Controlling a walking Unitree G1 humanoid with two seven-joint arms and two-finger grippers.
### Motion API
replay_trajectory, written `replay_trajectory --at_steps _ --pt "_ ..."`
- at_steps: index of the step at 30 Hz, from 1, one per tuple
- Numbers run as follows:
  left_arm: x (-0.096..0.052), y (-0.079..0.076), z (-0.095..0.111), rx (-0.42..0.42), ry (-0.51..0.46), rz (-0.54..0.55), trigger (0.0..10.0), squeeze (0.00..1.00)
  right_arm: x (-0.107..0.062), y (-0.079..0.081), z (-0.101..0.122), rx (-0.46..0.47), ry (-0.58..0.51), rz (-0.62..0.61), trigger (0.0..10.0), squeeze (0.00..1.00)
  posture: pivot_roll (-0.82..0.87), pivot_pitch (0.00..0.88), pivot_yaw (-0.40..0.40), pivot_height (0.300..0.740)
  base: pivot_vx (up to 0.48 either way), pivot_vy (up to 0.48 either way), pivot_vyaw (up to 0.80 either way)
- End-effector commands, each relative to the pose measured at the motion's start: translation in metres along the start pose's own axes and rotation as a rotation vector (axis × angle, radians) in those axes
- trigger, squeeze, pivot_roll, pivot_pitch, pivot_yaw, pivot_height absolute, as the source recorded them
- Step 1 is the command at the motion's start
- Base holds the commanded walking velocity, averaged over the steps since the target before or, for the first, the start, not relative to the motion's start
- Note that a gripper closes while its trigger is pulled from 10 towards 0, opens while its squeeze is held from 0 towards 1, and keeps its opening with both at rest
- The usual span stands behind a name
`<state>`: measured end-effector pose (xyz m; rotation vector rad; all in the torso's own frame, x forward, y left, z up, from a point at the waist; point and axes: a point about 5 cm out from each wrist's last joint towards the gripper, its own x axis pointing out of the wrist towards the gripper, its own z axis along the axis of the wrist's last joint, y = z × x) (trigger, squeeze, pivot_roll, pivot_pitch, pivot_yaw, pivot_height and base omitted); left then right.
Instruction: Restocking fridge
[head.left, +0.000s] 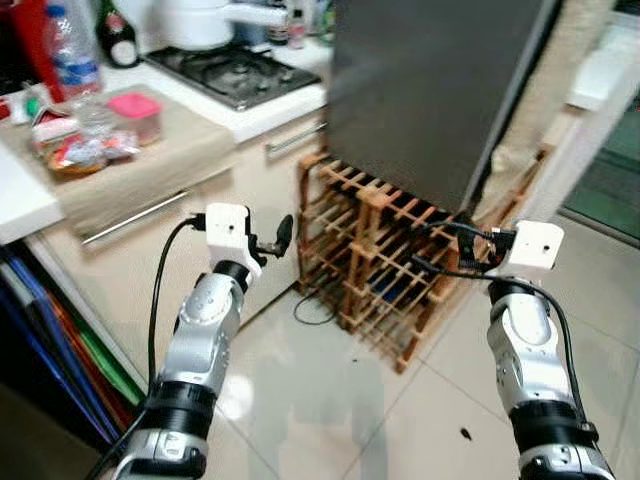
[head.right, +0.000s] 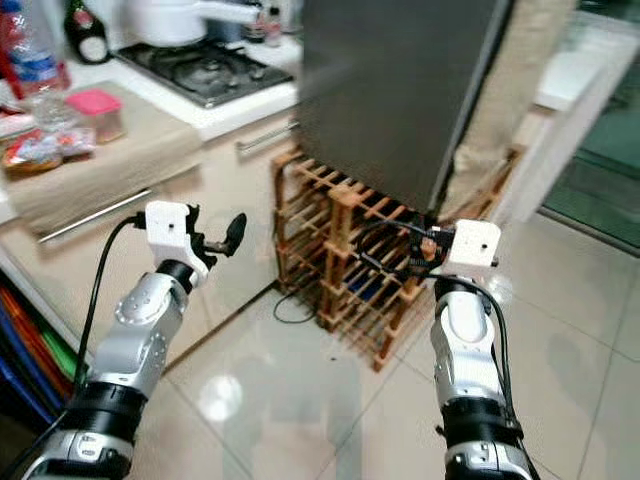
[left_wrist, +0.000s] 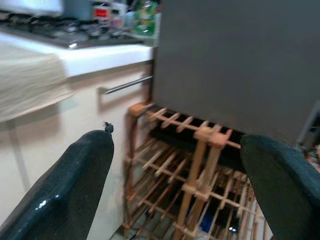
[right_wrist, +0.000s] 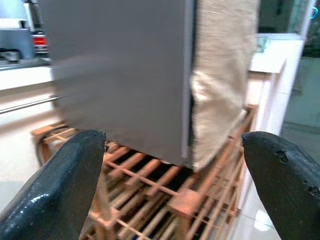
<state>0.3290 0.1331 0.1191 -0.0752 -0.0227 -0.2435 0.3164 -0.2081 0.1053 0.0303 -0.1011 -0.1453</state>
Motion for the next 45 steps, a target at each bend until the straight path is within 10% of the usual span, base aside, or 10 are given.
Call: replay_trajectory --at_steps 1,12,13,18,19,21,22,44,45 --pt "-0.001 -0.011 0.001 0.01 -0.012 -0.051 10.0 0.0 -0.002 -0.005 -0.003 0.001 0.02 -0.018 10.0 0.0 0.01 0.0 0.016 0.74 0.0 -0.416 -0.71" --pt "0.004 -0.013 -0.003 0.005 0.03 -0.02 10.0 0.0 -0.005 -0.005 -0.008 -0.003 0.043 -0.017 10.0 0.0 0.0 0.0 0.026 0.74 0.0 -0.305 -0.71" --pt "0.005 -0.013 -0.001 -0.019 0.019 -0.031 10.0 1.0 -0.005 -0.003 -0.008 -0.02 0.05 -0.008 10.0 0.0 0.0 0.0 0.025 0.74 0.0 0.0 -0.69" --pt "0.007 -0.013 0.0 -0.052 0.019 -0.023 10.0 1.0 -0.003 0.001 -0.006 0.006 0.031 0.003 10.0 0.01 0.01 0.0 0.019 0.74 0.0 0.0 -0.12" --pt "0.007 -0.013 0.001 -0.086 0.013 -0.022 10.0 1.0 -0.002 0.002 -0.006 0.005 0.034 0.016 10.0 1.0 0.01 0.0 0.016 0.74 0.0 0.0 0.0" --pt "0.007 -0.009 0.001 -0.102 0.016 0.01 10.0 0.84 -0.002 0.003 -0.005 0.002 0.032 0.025 10.0 1.0 0.01 0.0 0.008 0.74 0.0 0.0 0.0" --pt "0.007 -0.002 -0.001 -0.117 0.027 0.075 10.0 1.0 -0.001 0.005 -0.004 0.003 0.029 0.038 10.0 1.0 0.02 0.0 0.004 0.74 0.0 0.0 0.0" --pt "0.003 -0.001 0.007 0.038 -0.006 0.065 10.0 1.0 0.003 0.018 -0.008 -0.026 0.06 0.119 10.0 1.0 0.03 0.0 -0.002 0.74 0.0 0.0 0.0" --pt "0.005 -0.003 0.009 0.056 -0.011 0.06 10.0 1.0 0.003 0.021 -0.004 -0.027 0.039 0.142 10.0 0.0 0.02 0.0 0.012 0.74 0.0 0.0 0.0"
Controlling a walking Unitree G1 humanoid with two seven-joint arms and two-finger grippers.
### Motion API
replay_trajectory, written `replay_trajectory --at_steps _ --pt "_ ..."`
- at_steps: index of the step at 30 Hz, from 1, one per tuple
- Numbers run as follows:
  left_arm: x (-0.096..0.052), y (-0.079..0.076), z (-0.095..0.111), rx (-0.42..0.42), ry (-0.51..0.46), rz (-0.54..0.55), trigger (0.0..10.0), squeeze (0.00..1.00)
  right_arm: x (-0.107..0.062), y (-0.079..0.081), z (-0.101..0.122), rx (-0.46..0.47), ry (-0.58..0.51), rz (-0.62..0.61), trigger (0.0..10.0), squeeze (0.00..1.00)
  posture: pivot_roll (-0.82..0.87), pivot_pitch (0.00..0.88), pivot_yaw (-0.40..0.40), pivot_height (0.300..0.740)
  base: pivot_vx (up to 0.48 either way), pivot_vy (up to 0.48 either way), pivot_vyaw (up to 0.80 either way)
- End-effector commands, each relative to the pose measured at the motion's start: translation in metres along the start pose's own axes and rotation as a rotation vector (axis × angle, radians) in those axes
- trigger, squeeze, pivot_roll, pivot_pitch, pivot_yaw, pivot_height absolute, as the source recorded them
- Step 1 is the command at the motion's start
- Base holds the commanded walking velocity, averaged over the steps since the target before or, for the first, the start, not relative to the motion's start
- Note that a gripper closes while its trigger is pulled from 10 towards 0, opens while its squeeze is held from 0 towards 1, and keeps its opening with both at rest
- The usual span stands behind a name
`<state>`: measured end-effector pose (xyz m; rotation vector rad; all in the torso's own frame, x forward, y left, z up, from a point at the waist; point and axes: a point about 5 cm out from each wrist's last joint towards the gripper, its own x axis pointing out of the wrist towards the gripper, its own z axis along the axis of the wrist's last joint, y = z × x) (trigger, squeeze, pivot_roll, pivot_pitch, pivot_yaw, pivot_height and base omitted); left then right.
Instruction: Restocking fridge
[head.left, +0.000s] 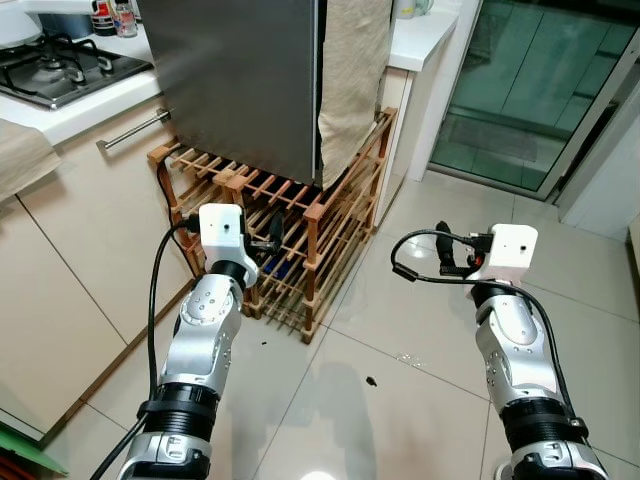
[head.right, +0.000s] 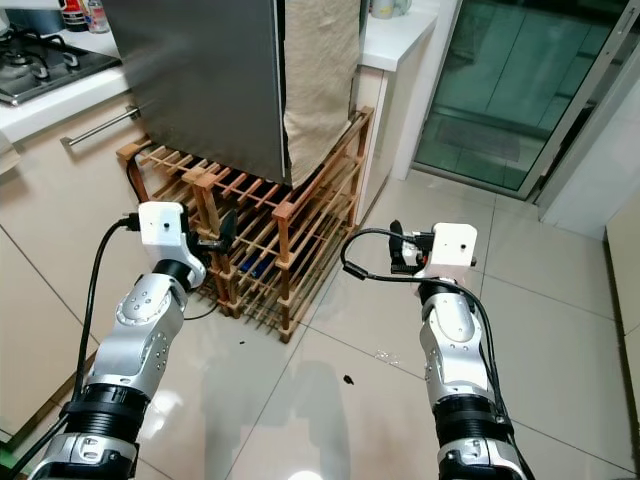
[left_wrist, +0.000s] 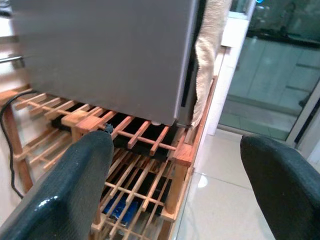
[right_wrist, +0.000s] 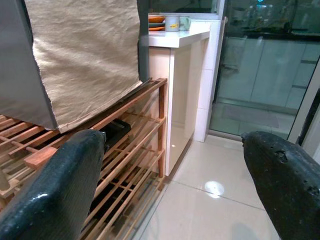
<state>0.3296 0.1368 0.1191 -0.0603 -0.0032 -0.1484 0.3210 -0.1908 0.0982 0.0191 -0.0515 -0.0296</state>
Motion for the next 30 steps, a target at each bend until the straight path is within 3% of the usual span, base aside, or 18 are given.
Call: replay_trajectory --at_steps 1,2,3,6,7,10,11,12,15,16,19,23,25,30 --pt "0.004 -0.007 0.009 0.041 -0.031 -0.035 10.0 1.0 0.002 0.003 0.004 -0.02 -0.011 0.026 10.0 0.0 0.02 0.0 0.012 0.74 0.0 0.0 0.0" --pt "0.006 -0.009 0.009 0.057 -0.031 -0.034 10.0 0.9 0.002 0.004 0.006 -0.016 -0.027 0.038 10.0 0.0 0.01 0.0 0.018 0.74 0.0 0.0 0.0" --pt "0.008 -0.011 0.01 0.075 -0.034 -0.036 10.0 0.0 0.001 0.003 0.008 -0.016 -0.038 0.035 10.0 0.0 0.0 0.0 0.021 0.74 0.0 0.0 0.0" --pt "0.014 -0.02 0.019 0.035 -0.073 -0.076 10.0 0.0 0.002 -0.008 0.019 -0.014 -0.101 -0.048 10.0 0.0 -0.02 0.0 0.007 0.74 0.0 0.0 0.0" --pt "0.018 -0.023 0.029 0.021 -0.102 -0.073 10.0 0.0 0.003 -0.023 0.033 -0.019 -0.168 -0.153 10.0 0.0 -0.03 0.0 -0.004 0.74 0.0 0.0 0.0" --pt "0.018 -0.025 0.045 0.022 -0.144 -0.083 10.0 0.0 0.003 -0.031 0.051 -0.006 -0.226 -0.205 10.0 0.0 -0.03 0.0 -0.006 0.74 0.0 0.0 0.0" --pt "0.01 -0.023 0.058 0.052 -0.182 -0.114 10.0 0.0 -0.004 -0.035 0.062 0.003 -0.242 -0.217 10.0 0.0 -0.03 0.0 -0.007 0.74 0.0 0.0 0.0" --pt "0.01 -0.023 0.058 0.052 -0.182 -0.114 10.0 0.0 -0.004 -0.035 0.062 0.003 -0.242 -0.217 10.0 0.0 -0.03 0.0 -0.007 0.74 0.0 0.0 0.0" --pt "-0.02 -0.005 0.048 0.133 -0.118 -0.142 10.0 0.0 -0.037 -0.038 0.053 -0.014 -0.157 -0.2 10.0 0.0 -0.01 0.0 -0.028 0.74 0.0 0.0 0.0" --pt "-0.044 0.011 0.036 0.142 -0.086 -0.095 10.0 0.0 -0.061 -0.039 0.04 -0.058 -0.1 -0.16 10.0 0.0 0.0 0.0 -0.035 0.74 0.0 0.0 0.0" --pt "-0.064 0.02 0.03 0.072 -0.134 0.026 10.0 0.0 -0.078 -0.041 0.032 -0.082 -0.094 -0.121 10.0 0.0 0.02 0.0 -0.044 0.74 0.0 0.0 0.0" --pt "-0.067 0.012 0.027 0.069 -0.144 0.049 10.0 0.0 -0.076 -0.041 0.033 -0.073 -0.108 -0.125 10.0 0.0 0.03 0.0 -0.046 0.74 0.0 0.0 0.0" --pt "-0.056 0.005 0.027 0.055 -0.123 0.048 10.0 0.0 -0.056 -0.029 0.039 -0.077 -0.152 -0.095 10.0 0.0 0.04 0.0 -0.035 0.74 0.191 -0.144 0.0" --pt "-0.044 0.004 0.039 0.048 -0.136 0.018 10.0 0.0 -0.042 -0.022 0.038 -0.015 -0.119 -0.079 10.0 0.0 0.02 0.0 -0.008 0.74 0.368 -0.304 0.0"
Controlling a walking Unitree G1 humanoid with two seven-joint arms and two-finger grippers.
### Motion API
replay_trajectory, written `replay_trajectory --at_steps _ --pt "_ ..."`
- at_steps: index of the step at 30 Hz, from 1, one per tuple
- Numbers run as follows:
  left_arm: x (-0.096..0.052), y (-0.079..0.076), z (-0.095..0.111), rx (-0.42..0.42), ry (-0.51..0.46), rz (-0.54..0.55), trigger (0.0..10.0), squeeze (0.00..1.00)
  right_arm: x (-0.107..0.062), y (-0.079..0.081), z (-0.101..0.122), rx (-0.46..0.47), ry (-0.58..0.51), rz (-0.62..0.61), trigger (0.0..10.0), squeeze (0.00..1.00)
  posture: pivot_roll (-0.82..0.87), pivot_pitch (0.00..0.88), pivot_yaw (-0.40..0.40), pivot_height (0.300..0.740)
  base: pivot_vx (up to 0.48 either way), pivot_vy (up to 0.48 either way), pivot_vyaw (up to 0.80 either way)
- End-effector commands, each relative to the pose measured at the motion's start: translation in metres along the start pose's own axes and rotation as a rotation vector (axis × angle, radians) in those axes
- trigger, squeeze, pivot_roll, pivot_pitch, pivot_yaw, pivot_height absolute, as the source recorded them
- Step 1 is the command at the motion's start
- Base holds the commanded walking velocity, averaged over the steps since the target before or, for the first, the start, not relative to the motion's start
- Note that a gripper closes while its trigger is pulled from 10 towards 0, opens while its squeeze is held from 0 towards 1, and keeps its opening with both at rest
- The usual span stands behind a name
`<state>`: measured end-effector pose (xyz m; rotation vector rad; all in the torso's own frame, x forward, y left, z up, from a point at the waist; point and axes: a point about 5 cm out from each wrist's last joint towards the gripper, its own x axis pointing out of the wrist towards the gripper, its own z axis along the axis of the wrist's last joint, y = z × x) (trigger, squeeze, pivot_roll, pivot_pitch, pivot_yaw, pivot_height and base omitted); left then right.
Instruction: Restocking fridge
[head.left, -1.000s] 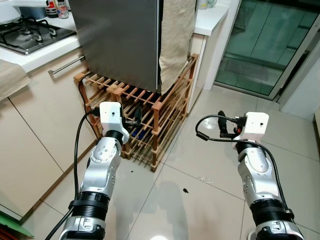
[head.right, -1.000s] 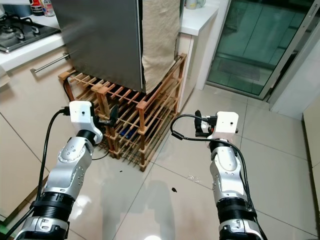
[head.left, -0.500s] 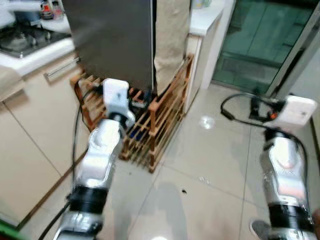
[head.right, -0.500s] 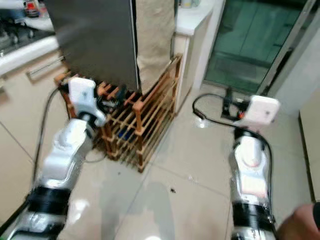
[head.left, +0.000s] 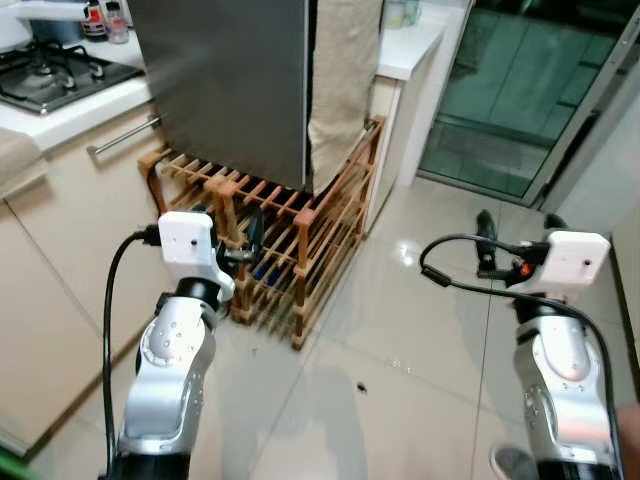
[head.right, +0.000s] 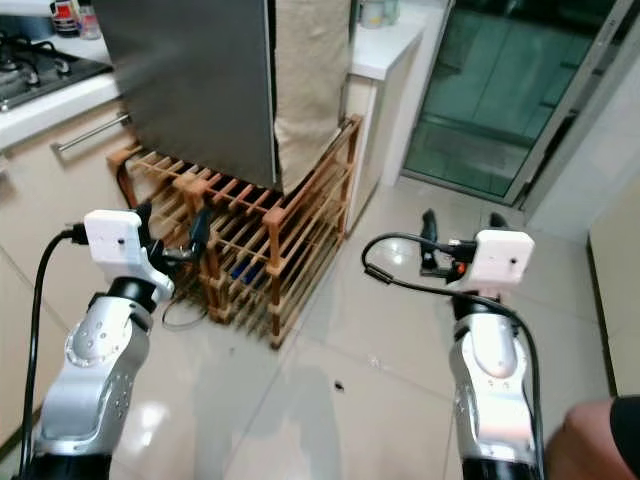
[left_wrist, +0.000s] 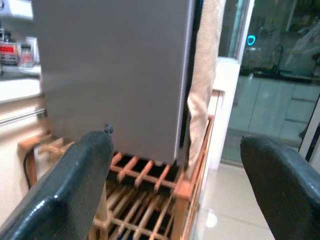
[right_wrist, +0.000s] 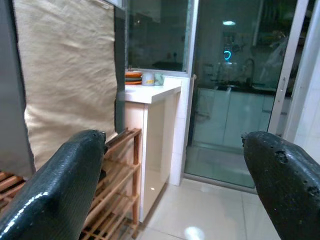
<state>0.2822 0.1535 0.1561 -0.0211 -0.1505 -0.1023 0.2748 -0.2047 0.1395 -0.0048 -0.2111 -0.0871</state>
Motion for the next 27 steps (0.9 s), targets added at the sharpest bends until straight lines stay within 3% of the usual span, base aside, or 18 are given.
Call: replay_trajectory --at_steps 1,14,17,24,27 --pt "0.005 -0.004 0.001 -0.004 0.009 -0.024 10.0 0.0 0.001 -0.007 -0.006 0.005 0.042 -0.024 10.0 0.0 0.02 0.0 -0.008 0.74 0.368 -0.307 0.0" --pt "0.019 -0.008 0.0 -0.061 0.05 -0.02 10.0 0.0 0.0 -0.013 -0.013 -0.024 0.062 -0.047 10.0 0.0 0.0 0.0 0.022 0.74 0.367 -0.307 0.0" --pt "0.025 -0.003 0.001 -0.099 0.054 0.019 10.0 0.0 0.002 -0.011 -0.015 -0.027 0.07 -0.033 10.0 0.0 0.0 0.002 0.019 0.74 0.437 0.0 0.0" --pt "0.035 0.003 0.007 -0.087 0.04 0.04 10.0 0.0 0.004 -0.008 -0.017 -0.031 0.081 -0.014 10.0 0.0 0.0 0.007 0.012 0.74 0.463 0.0 0.0" --pt "0.04 0.003 0.008 -0.071 0.032 0.036 10.0 0.0 0.004 -0.007 -0.018 -0.032 0.088 -0.008 10.0 0.0 -0.01 0.008 0.011 0.74 0.0 0.463 0.0"
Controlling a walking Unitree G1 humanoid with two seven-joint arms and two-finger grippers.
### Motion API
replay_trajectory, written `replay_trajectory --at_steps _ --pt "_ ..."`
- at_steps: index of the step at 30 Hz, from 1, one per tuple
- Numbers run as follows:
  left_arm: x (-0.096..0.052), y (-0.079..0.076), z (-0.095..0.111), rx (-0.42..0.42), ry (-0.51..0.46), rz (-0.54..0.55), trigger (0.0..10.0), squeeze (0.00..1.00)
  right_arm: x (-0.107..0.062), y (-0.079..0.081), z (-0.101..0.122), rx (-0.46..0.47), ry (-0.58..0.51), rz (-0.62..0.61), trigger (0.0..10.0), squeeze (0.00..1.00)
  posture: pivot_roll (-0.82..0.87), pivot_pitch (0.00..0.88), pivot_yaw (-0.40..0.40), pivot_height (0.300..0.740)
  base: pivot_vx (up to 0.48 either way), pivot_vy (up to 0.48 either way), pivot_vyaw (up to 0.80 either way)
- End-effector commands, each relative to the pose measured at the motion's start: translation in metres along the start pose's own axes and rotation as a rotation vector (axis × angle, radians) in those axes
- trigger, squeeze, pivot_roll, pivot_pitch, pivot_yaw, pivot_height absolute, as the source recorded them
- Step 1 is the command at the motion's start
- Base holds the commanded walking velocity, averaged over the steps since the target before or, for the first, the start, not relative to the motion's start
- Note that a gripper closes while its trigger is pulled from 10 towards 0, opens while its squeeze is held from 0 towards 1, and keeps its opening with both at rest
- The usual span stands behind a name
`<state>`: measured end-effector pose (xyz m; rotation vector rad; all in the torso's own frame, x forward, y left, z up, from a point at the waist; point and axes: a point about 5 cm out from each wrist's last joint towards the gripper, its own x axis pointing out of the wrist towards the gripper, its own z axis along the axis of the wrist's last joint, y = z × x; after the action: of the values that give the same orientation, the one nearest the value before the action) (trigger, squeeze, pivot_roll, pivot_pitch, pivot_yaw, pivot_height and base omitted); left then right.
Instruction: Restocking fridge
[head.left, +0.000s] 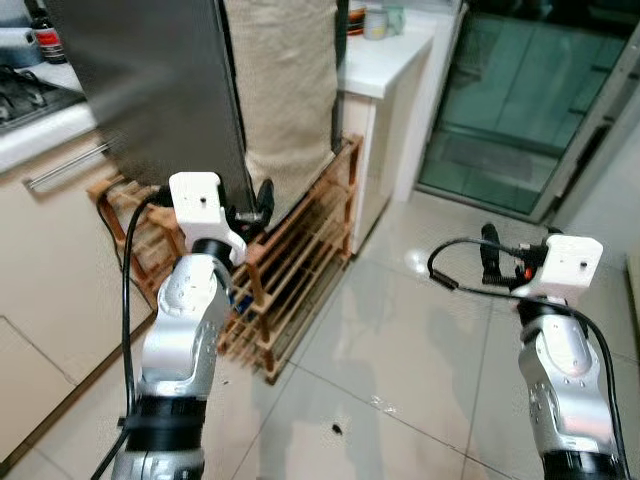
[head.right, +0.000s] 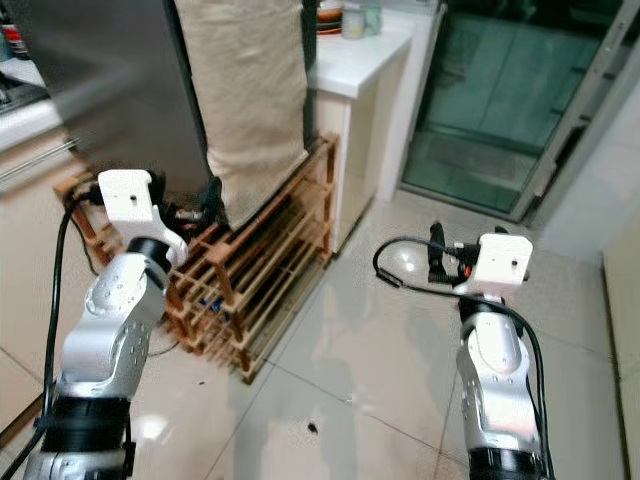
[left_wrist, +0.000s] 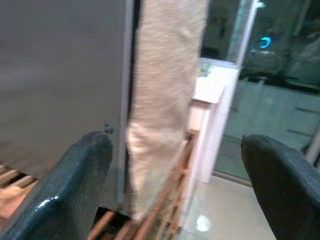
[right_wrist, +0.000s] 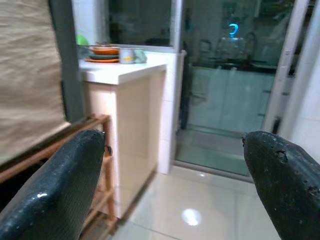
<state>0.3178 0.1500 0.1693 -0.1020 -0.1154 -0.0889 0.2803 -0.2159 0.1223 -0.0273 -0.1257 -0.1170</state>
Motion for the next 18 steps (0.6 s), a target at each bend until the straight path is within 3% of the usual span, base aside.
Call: replay_trajectory --at_steps 1,18 --pt "0.003 0.001 0.001 0.018 0.0 0.01 10.0 0.0 0.001 0.004 0.0 -0.004 0.006 0.02 10.0 0.0 -0.01 0.008 0.012 0.74 0.0 0.48 0.0" --pt "0.007 -0.011 -0.001 0.013 -0.001 -0.039 10.0 0.0 0.006 0.006 -0.004 -0.012 0.019 0.033 10.0 0.0 -0.01 0.0 0.007 0.74 0.0 0.479 -0.7"
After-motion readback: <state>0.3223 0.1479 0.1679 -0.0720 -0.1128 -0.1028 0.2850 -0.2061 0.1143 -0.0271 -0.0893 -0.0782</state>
